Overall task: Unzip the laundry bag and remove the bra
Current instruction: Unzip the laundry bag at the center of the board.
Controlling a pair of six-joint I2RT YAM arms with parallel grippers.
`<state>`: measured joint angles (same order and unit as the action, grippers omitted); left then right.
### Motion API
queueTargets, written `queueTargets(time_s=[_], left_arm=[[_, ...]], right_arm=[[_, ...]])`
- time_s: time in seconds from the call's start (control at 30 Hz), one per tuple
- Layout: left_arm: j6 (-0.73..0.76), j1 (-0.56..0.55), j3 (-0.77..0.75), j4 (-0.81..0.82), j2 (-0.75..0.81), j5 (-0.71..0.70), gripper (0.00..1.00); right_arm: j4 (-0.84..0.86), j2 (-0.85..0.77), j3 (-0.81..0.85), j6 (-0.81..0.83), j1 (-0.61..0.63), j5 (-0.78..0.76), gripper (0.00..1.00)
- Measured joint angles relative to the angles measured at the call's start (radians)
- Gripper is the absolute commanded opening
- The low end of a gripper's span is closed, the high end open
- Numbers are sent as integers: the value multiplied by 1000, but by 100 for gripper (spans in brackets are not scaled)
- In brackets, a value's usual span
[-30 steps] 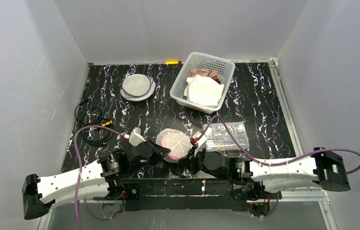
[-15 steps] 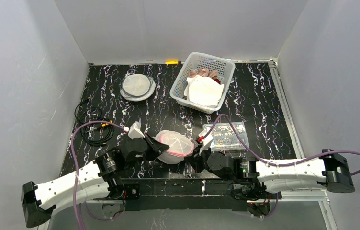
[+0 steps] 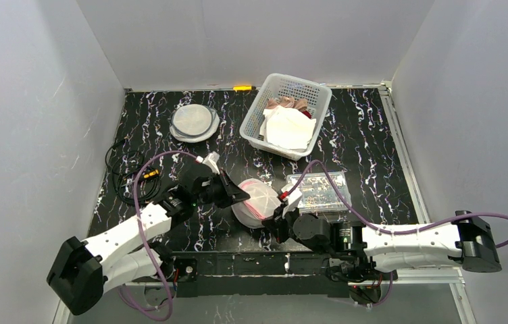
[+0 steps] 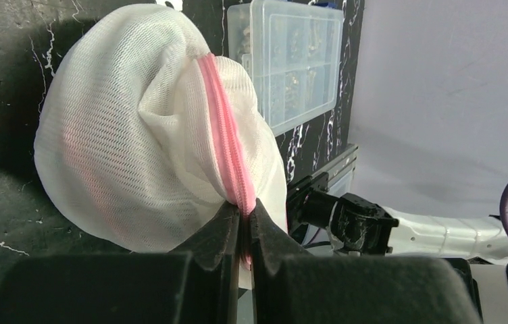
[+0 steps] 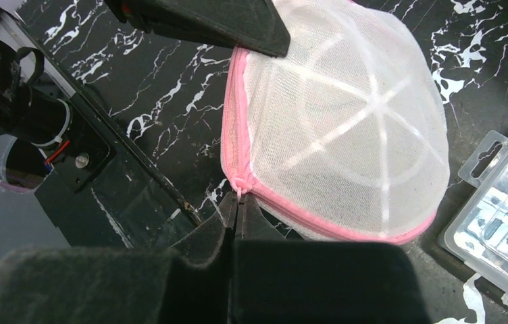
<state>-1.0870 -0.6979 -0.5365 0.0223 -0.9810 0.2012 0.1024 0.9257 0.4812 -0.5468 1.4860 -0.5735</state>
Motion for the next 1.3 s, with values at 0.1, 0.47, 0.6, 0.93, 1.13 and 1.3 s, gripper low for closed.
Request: queueTargets(time_s=[0.1, 0.47, 0.6, 0.93, 1.13, 1.3], left_arm=[[23, 13, 0, 17, -25, 32, 39], [-20, -2, 22, -211, 286, -54, 77], [-129, -121, 40, -346, 429, -153, 79], [-367, -435, 14, -465, 310, -417, 79], [-410, -438, -35, -439, 195, -504, 67], [-443, -438, -46, -442, 185, -556, 63]], right_arm=[[4, 17, -2, -3, 0, 5, 1], [36, 39, -2, -6, 1, 32, 1], [44, 60, 0, -6, 1, 35, 1], [65, 120, 34, 2, 1, 55, 1], [82, 143, 47, 3, 1, 65, 1], [89, 143, 47, 3, 1, 73, 1]])
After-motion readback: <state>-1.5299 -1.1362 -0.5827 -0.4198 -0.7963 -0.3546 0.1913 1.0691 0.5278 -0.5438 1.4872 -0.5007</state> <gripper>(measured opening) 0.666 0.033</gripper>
